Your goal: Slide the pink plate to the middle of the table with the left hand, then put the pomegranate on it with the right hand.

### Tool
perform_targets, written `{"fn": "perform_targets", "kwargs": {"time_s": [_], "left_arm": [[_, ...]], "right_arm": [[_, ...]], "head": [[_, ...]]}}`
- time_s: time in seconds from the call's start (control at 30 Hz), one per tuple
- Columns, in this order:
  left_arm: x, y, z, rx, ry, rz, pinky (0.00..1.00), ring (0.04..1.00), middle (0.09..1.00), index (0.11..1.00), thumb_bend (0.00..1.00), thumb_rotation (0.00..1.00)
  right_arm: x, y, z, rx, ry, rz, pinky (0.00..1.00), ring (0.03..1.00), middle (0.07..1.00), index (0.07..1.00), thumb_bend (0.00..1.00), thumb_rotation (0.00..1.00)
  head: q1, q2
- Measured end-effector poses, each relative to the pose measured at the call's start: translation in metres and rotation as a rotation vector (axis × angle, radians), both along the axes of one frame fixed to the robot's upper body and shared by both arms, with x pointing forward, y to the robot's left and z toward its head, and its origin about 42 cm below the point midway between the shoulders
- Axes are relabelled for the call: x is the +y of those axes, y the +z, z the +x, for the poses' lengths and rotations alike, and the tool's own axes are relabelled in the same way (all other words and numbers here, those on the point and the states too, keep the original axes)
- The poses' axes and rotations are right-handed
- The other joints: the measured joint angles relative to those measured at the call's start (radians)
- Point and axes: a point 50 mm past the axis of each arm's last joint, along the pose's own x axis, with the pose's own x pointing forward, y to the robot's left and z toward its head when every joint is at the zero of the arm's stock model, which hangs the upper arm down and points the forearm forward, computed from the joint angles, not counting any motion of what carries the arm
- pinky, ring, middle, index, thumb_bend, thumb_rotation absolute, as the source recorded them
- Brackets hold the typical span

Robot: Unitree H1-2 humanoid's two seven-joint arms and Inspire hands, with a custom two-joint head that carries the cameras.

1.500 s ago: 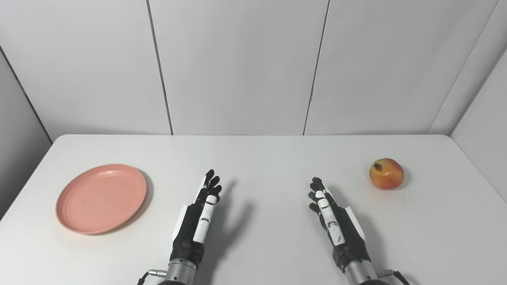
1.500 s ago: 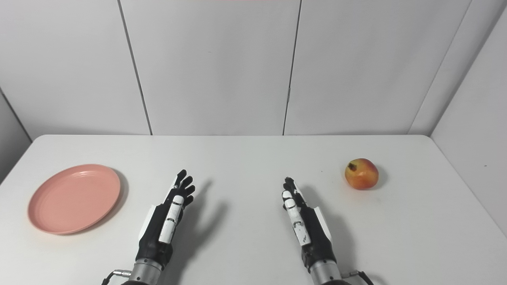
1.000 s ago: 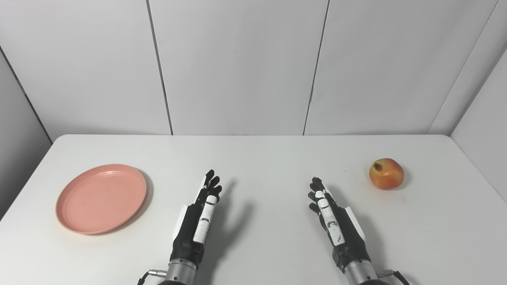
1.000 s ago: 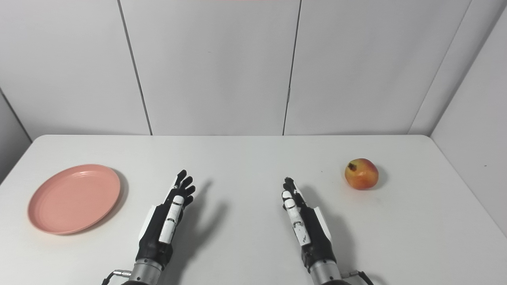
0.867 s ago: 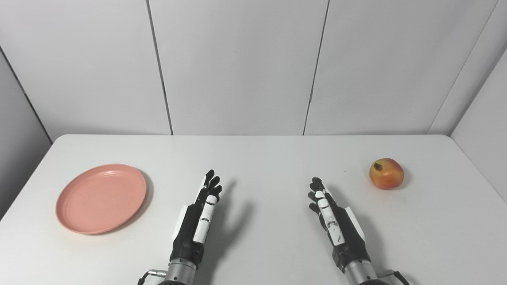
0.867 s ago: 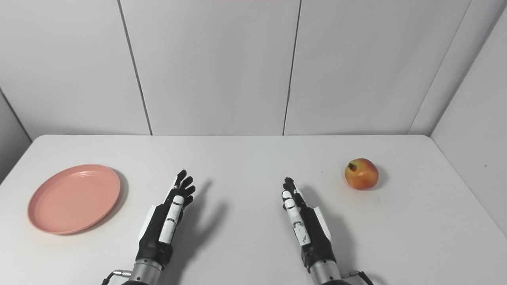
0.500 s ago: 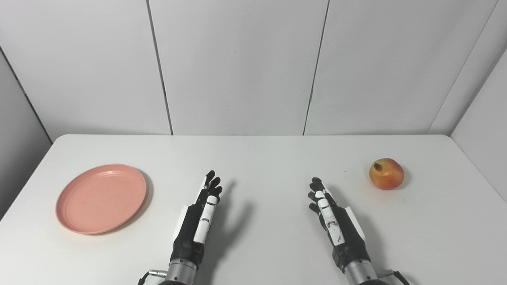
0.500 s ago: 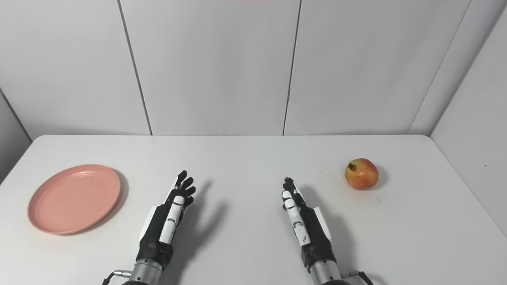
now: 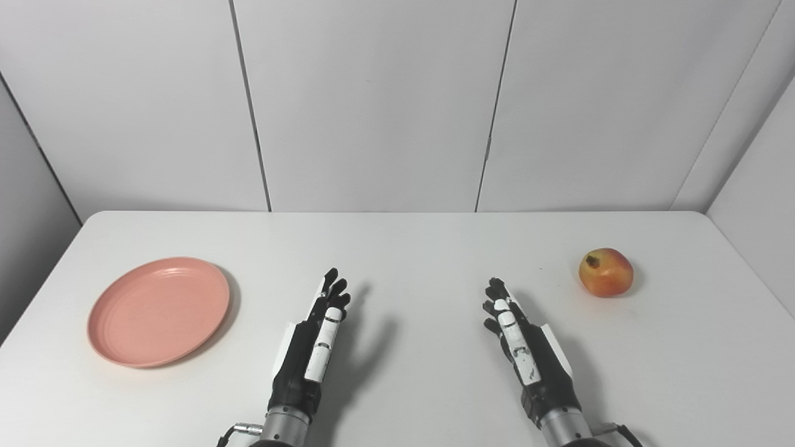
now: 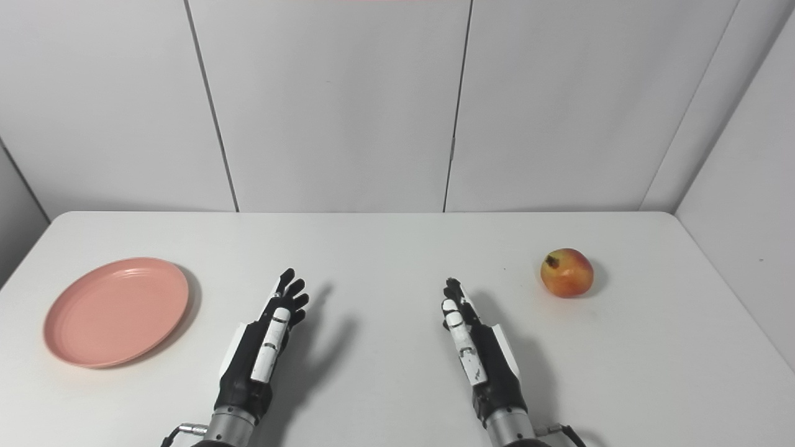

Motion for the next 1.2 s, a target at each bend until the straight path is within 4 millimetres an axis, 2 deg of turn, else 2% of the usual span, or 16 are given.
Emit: {"fn": "perform_targets", "kwargs": {"time_s": [0.07, 0.13, 0.2, 0.23, 0.3, 0.4, 0.43, 0.57, 0.83, 1.2], "left_arm": [[-0.002, 0.000, 0.000, 0.002, -0.002, 0.013, 0.96, 0.947, 0.964, 0.963, 0.45, 1.00], [-0.003, 0.000, 0.000, 0.003, -0.004, 0.015, 0.96, 0.946, 0.962, 0.959, 0.45, 1.00], [-0.006, 0.000, -0.001, 0.002, -0.003, 0.017, 0.96, 0.945, 0.961, 0.957, 0.46, 1.00], [-0.008, 0.000, -0.001, 0.004, -0.004, 0.016, 0.95, 0.944, 0.960, 0.957, 0.46, 1.00], [-0.014, -0.004, -0.001, 0.019, -0.006, 0.017, 0.95, 0.946, 0.961, 0.959, 0.46, 1.00], [-0.020, -0.003, -0.001, 0.018, 0.002, 0.012, 0.95, 0.950, 0.965, 0.961, 0.47, 1.00], [-0.023, -0.004, 0.000, 0.017, 0.001, 0.017, 0.94, 0.952, 0.966, 0.961, 0.47, 1.00], [-0.031, -0.006, 0.002, 0.019, 0.010, 0.026, 0.92, 0.947, 0.956, 0.955, 0.46, 1.00], [-0.041, -0.006, 0.005, 0.016, 0.014, 0.033, 0.93, 0.960, 0.963, 0.964, 0.46, 1.00], [-0.042, -0.005, 0.006, 0.011, 0.012, 0.033, 0.92, 0.958, 0.965, 0.964, 0.46, 1.00]], "right_arm": [[-0.002, 0.000, 0.000, 0.001, 0.000, 0.002, 0.95, 0.959, 0.971, 0.972, 0.21, 1.00], [-0.005, 0.000, 0.000, 0.001, -0.002, 0.008, 0.95, 0.960, 0.971, 0.970, 0.21, 1.00], [-0.007, 0.000, 0.000, 0.002, 0.001, 0.012, 0.95, 0.959, 0.971, 0.972, 0.20, 1.00], [-0.009, 0.000, 0.000, 0.003, 0.004, 0.017, 0.95, 0.957, 0.970, 0.972, 0.20, 1.00], [-0.015, 0.000, 0.000, 0.003, 0.013, 0.018, 0.95, 0.963, 0.975, 0.974, 0.20, 1.00], [-0.025, -0.001, 0.001, 0.004, 0.015, 0.017, 0.95, 0.964, 0.977, 0.975, 0.19, 1.00], [-0.027, -0.001, 0.001, 0.003, 0.019, 0.021, 0.95, 0.963, 0.977, 0.974, 0.19, 1.00], [-0.035, -0.002, 0.001, -0.003, 0.028, 0.025, 0.97, 0.967, 0.981, 0.977, 0.19, 1.00], [-0.040, -0.002, 0.001, -0.009, 0.037, 0.040, 0.98, 0.979, 0.988, 0.982, 0.19, 1.00], [-0.040, -0.003, 0.002, -0.006, 0.049, 0.040, 0.97, 0.979, 0.986, 0.983, 0.17, 1.00]], "head": [[0.020, -0.003], [0.072, -0.006], [0.072, -0.006], [0.122, -0.011], [0.167, -0.015], [0.167, -0.021], [0.228, -0.023], [0.265, -0.029], [0.291, -0.034], [0.288, -0.037]]}}
